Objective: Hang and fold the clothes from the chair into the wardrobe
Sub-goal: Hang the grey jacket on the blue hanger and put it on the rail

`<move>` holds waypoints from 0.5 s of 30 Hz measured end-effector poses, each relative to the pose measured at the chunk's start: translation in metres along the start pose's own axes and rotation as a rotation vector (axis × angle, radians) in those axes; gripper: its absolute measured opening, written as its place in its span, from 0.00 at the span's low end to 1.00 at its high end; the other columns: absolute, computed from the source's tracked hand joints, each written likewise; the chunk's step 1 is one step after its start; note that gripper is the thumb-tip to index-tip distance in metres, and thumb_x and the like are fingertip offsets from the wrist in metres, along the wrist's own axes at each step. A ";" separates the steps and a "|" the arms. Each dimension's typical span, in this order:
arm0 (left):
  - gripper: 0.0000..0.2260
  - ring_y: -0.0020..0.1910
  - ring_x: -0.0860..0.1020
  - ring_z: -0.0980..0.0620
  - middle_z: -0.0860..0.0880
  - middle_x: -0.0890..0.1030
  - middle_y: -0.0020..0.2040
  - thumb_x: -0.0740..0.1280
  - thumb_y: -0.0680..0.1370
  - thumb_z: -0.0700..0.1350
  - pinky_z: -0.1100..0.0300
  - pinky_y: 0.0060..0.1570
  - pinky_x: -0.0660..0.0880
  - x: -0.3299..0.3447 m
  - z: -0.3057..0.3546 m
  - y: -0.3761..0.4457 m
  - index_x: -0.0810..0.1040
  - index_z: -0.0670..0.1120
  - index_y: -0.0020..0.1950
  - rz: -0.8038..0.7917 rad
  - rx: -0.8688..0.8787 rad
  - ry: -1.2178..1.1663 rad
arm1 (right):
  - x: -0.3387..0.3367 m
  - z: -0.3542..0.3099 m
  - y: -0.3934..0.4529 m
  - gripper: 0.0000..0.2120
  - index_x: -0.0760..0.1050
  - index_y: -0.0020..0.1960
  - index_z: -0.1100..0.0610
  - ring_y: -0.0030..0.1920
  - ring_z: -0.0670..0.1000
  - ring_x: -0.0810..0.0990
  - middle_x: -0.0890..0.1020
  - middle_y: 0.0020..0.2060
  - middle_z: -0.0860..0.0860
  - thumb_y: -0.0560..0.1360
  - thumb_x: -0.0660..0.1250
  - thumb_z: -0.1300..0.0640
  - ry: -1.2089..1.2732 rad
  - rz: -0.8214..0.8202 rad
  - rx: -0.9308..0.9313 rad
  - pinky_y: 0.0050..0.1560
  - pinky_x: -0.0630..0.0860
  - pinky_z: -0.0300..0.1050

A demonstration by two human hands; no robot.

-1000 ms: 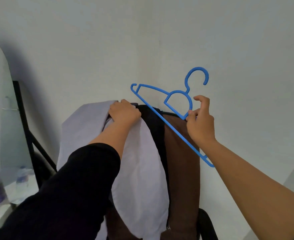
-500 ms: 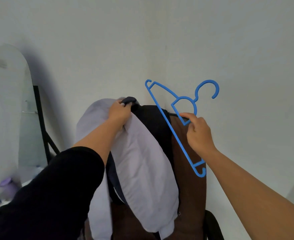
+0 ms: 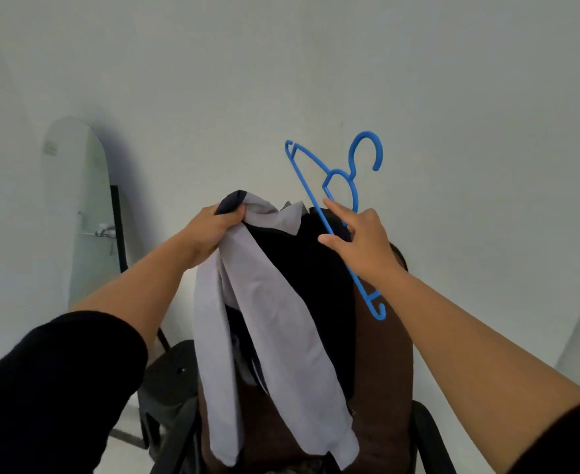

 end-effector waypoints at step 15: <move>0.12 0.53 0.76 0.50 0.50 0.78 0.51 0.70 0.74 0.51 0.61 0.50 0.73 -0.123 0.089 -0.135 0.76 0.51 0.56 0.023 0.199 0.651 | -0.001 -0.201 -0.049 0.10 0.80 0.51 0.59 0.45 0.49 0.70 0.69 0.49 0.54 0.75 0.61 0.63 -0.116 0.118 -0.136 0.46 0.65 0.36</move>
Point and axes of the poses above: each hand's wrist, its own y-axis towards the middle knuckle, its own x-axis out of the palm, z = x × y, the point moved 2 cm from there along y, towards the middle knuckle
